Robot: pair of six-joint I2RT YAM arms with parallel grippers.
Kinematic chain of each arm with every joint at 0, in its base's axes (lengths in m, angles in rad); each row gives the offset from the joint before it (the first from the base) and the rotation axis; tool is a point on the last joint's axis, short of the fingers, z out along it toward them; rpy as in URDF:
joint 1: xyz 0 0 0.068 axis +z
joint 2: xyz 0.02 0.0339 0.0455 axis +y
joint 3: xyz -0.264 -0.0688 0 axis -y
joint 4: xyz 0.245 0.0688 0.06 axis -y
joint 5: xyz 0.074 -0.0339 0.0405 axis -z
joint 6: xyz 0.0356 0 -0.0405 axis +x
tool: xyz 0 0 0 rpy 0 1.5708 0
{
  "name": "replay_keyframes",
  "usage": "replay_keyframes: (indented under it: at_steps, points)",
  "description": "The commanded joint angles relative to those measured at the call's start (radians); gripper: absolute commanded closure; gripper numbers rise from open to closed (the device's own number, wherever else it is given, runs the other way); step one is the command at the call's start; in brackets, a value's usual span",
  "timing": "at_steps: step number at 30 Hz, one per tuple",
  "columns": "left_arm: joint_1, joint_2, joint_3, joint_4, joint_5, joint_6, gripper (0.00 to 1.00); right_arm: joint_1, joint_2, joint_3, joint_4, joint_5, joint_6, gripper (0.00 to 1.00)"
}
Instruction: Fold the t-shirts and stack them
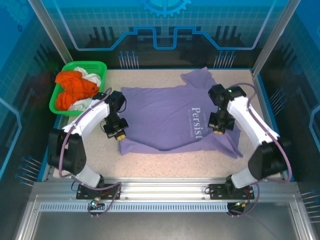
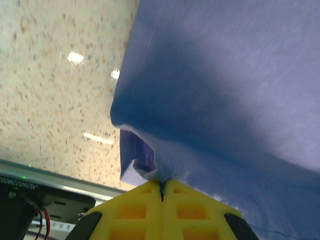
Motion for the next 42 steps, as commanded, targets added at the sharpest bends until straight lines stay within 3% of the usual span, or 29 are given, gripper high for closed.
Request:
replay_keyframes:
  at_steps: [1, 10, 17, 18, 19, 21, 23, 25, 30, 37, 42]
  points:
    - [0.037, 0.071, 0.047, -0.025, -0.043, 0.064, 1.0, 0.011, 0.153, 0.133, 0.044, 0.087, -0.133, 1.0]
    - [0.074, 0.263, 0.22, -0.021, -0.123, 0.113, 1.0, 0.011, 0.568, 0.536, 0.039, 0.148, -0.262, 1.0]
    - [0.078, 0.406, 0.374, -0.049, -0.219, 0.137, 1.0, 0.001, 0.735, 0.704, -0.002, 0.133, -0.276, 1.0]
    - [0.078, 0.421, 0.388, -0.044, -0.228, 0.145, 0.94, -0.001, 0.747, 0.716, -0.005, 0.127, -0.274, 0.99]
    - [0.078, 0.44, 0.405, -0.043, -0.238, 0.152, 0.88, -0.003, 0.758, 0.726, -0.007, 0.122, -0.271, 0.88]
    - [0.078, 0.481, 0.448, -0.064, -0.279, 0.167, 0.88, -0.016, 0.764, 0.743, -0.015, 0.111, -0.26, 0.75]
    - [0.08, 0.504, 0.482, -0.085, -0.349, 0.171, 0.81, -0.042, 0.761, 0.755, -0.022, 0.083, -0.241, 0.6]
    - [0.092, 0.492, 0.504, -0.098, -0.364, 0.162, 0.55, -0.082, 0.729, 0.755, -0.025, 0.021, -0.211, 0.53]
    - [0.088, 0.34, 0.473, -0.088, -0.362, 0.096, 0.43, -0.169, 0.481, 0.549, 0.127, -0.143, -0.166, 0.43]
    - [-0.046, 0.099, 0.173, 0.123, -0.01, -0.024, 0.62, -0.279, 0.099, -0.048, 0.384, -0.316, -0.116, 0.44]
    - [-0.097, 0.063, -0.083, 0.366, 0.121, -0.104, 0.67, -0.335, 0.047, -0.281, 0.51, -0.388, -0.11, 0.49]
